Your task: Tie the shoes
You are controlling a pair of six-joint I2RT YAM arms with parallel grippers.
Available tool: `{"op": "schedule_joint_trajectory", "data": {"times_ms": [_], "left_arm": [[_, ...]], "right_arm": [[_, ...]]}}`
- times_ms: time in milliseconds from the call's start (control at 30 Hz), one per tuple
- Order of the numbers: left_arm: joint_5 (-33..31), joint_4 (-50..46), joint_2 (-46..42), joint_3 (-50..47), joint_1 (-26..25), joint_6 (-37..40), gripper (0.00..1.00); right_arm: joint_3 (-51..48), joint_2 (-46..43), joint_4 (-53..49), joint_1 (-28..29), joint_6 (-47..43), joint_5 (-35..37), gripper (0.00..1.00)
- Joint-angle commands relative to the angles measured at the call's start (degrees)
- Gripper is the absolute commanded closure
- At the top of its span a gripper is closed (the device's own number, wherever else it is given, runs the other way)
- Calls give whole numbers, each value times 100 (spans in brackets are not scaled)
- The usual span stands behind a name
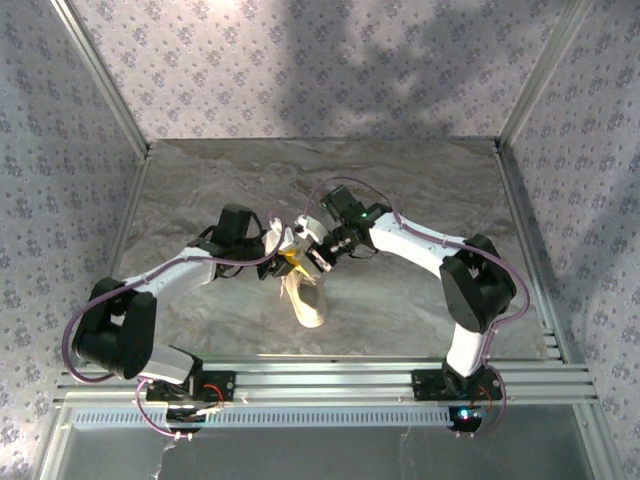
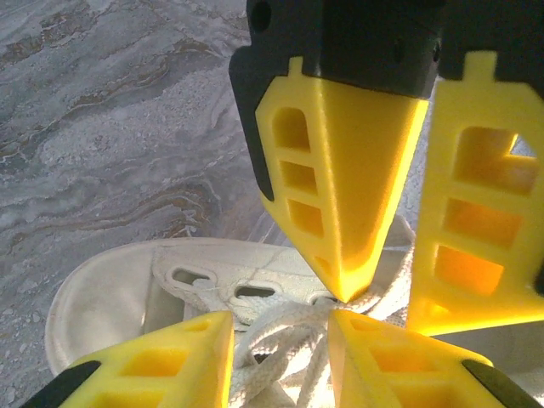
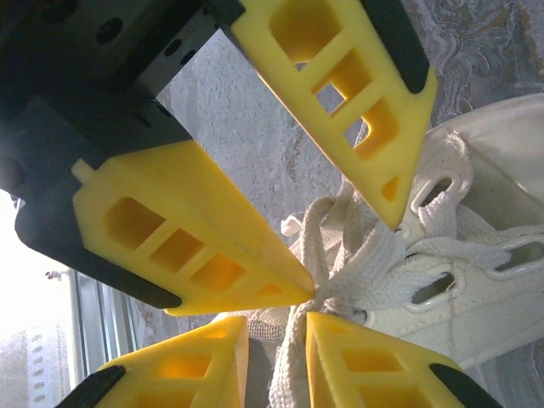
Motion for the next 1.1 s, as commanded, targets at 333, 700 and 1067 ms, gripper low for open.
{"op": "schedule_joint_trajectory", "data": {"times_ms": [333, 700, 1067], "left_arm": [[4, -183, -18, 115, -21, 321, 60], [-79, -380, 0, 172, -32, 455, 56], [-123, -426, 91, 255, -65, 496, 56]], "right_arm": [[-91, -33, 268, -255, 540, -221, 67], [149, 335, 187, -271, 700, -331, 63], [381, 593, 100, -270, 738, -389, 70]]}}
